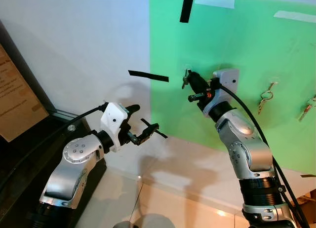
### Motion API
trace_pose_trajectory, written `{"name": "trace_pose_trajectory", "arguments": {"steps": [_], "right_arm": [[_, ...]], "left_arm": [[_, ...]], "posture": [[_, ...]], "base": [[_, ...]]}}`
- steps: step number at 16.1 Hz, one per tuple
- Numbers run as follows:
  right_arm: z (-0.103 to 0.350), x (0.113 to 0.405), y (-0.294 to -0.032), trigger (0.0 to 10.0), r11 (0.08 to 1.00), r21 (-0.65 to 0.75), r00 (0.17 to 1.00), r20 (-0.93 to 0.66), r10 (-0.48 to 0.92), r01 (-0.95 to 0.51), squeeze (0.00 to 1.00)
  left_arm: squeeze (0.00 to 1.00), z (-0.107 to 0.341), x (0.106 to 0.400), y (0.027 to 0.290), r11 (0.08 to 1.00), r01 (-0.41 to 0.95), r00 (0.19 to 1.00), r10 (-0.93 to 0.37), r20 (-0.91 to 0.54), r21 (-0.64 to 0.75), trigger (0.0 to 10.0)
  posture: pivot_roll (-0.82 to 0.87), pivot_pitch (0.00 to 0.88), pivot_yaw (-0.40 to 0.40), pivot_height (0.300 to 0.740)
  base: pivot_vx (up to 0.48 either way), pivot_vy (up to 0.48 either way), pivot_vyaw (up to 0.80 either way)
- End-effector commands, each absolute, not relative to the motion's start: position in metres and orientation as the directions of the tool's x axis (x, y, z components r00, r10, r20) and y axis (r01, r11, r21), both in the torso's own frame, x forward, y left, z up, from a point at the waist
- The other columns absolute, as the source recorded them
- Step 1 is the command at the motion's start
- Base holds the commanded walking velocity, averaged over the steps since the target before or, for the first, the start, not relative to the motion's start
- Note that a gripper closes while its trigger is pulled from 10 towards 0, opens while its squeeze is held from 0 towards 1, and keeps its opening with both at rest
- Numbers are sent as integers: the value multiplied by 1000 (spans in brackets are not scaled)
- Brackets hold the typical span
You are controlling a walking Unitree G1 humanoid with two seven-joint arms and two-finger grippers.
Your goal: Hang keys on a hook
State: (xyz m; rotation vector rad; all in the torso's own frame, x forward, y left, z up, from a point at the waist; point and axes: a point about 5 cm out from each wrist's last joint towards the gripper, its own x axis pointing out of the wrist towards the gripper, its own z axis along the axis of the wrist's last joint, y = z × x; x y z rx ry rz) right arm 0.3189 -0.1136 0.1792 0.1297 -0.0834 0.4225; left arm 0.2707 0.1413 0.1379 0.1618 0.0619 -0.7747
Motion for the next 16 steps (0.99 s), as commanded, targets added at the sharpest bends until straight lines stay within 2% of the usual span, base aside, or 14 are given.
{"name": "trace_pose_trajectory", "arguments": {"steps": [1,4,5,11,14,15,16], "right_arm": [[169,318,-114,10000,909,116,916,59,396,-401,0],[158,315,-115,10000,905,179,921,10,390,-385,0],[152,314,-119,10000,920,198,937,-14,348,-339,1000],[135,296,-133,10000,934,226,955,-44,293,-276,1000],[123,283,-137,10000,933,221,944,-103,313,-285,1000],[121,274,-137,10000,920,201,927,-102,361,-337,1000],[115,271,-140,10000,931,187,930,-139,342,-314,1000]], "left_arm": [[12,141,270,138,688,713,700,-706,-108,132,10000],[12,141,270,139,689,712,702,-705,-106,134,10000],[12,142,270,139,690,711,702,-704,-106,135,10000],[16,141,270,142,717,687,726,-681,-92,118,10000],[16,138,270,146,756,645,764,-639,-92,106,10000],[4,134,270,151,799,593,805,-584,-106,96,10000],[4,131,271,156,828,551,834,-539,-119,107,10000]], "posture": [[-13,0,14,740],[-13,0,13,740],[-13,0,12,740],[-8,0,0,740],[-8,0,0,740],[-12,0,1,740],[-14,0,1,740]], "base": [[0,0,0],[0,0,0],[0,0,0],[0,0,0],[0,0,0],[0,0,0],[0,0,0]]}}
